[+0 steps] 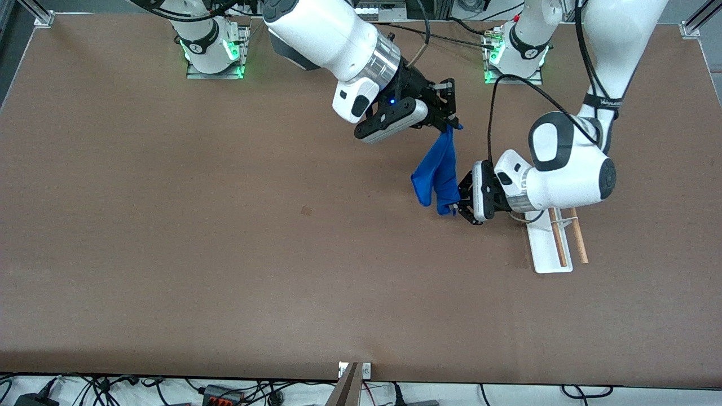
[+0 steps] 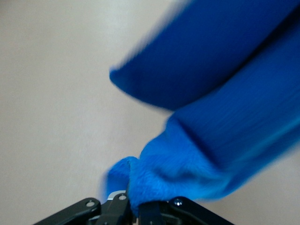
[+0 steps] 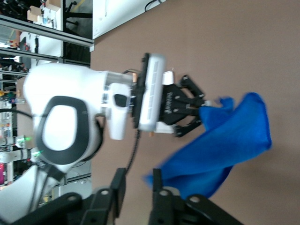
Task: Pass towel and hang on rack
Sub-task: 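Open the right gripper and withdraw it while the left gripper holds the towel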
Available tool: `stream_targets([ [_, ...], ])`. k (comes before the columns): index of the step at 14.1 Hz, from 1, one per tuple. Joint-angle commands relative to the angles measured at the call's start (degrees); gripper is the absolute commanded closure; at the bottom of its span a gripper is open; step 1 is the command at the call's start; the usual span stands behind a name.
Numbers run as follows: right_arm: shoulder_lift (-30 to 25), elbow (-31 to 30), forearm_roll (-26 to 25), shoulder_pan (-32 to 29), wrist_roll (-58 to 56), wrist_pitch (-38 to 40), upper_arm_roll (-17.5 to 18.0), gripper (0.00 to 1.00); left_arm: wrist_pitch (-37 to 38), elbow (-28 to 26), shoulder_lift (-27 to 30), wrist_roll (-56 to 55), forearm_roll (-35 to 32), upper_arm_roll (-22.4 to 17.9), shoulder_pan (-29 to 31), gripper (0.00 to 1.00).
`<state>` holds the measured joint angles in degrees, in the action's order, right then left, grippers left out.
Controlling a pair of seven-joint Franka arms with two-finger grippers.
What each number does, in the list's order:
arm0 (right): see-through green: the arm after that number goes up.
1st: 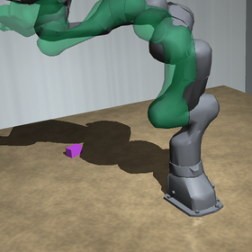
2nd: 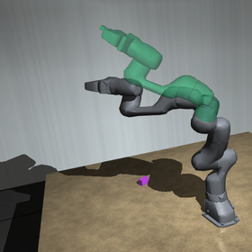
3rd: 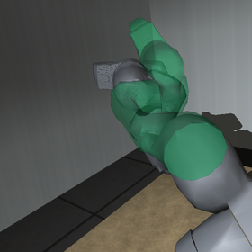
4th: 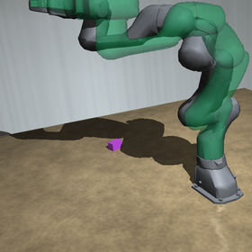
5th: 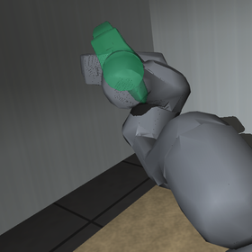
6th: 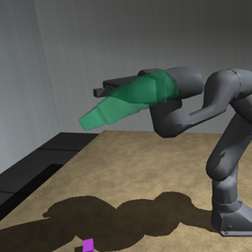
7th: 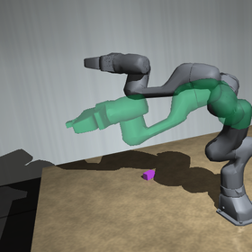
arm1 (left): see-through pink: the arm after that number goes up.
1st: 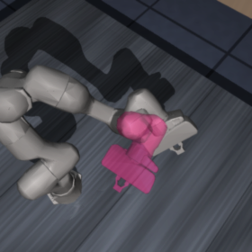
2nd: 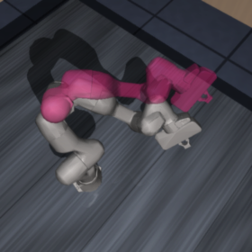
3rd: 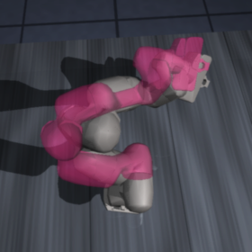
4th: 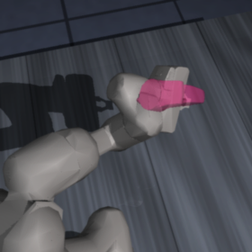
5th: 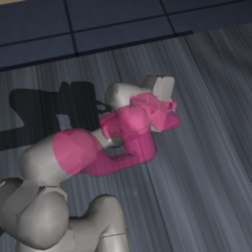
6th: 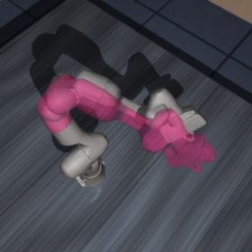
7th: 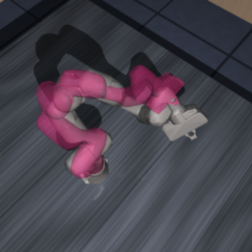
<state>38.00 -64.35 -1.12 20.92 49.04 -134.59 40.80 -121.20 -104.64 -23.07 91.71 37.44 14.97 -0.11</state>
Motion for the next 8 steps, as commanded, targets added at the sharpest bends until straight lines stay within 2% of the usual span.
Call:
stream_targets([
  [1, -1.0, -2.7, -2.8, -3.2, -0.7, 0.3, -0.9, 0.0, 2.6, 2.1, -0.7, -1.7, -2.8, -0.1, 2.0, 0.99],
  [3, -1.3, -4.1, -3.7, -6.7, -1.1, 2.1, -0.9, 0.0, 3.7, 4.2, -0.8, -2.9, -6.4, -0.1, 2.3, 0.99],
  [6, -1.5, -4.0, -5.3, -12.6, -8.2, 14.1, -0.9, 0.0, 6.4, 4.6, -0.3, -7.4, -9.4, -0.7, 4.8, 0.99],
  [8, -2.2, -4.0, -9.0, -17.1, -12.5, 24.3, -0.9, 0.0, 7.9, 6.5, 0.1, -10.0, -13.5, -0.8, 6.9, 0.99],
])
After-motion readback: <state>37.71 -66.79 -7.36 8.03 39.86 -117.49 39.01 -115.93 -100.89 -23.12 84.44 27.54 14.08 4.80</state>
